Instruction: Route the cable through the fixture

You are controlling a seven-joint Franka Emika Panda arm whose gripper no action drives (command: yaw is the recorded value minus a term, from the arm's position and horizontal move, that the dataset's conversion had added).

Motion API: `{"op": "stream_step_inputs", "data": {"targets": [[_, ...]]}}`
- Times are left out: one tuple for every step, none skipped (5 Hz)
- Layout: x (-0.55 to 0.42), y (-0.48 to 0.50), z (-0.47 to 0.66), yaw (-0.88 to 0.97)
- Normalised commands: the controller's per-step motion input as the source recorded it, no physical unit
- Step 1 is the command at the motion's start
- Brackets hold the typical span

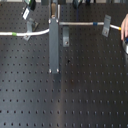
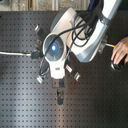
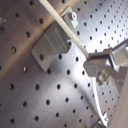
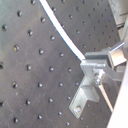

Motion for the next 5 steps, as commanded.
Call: {"op": "stream_step_inputs", "data": {"targets": [[0.033, -0.044, 0.36, 0.17], [0.020, -0.097, 0.36, 0.20], [0.008, 0.002, 0.24, 0.11], [0.011, 0.003, 0.54, 0.11], [0.002, 0.001, 0.13, 0.11]]}}
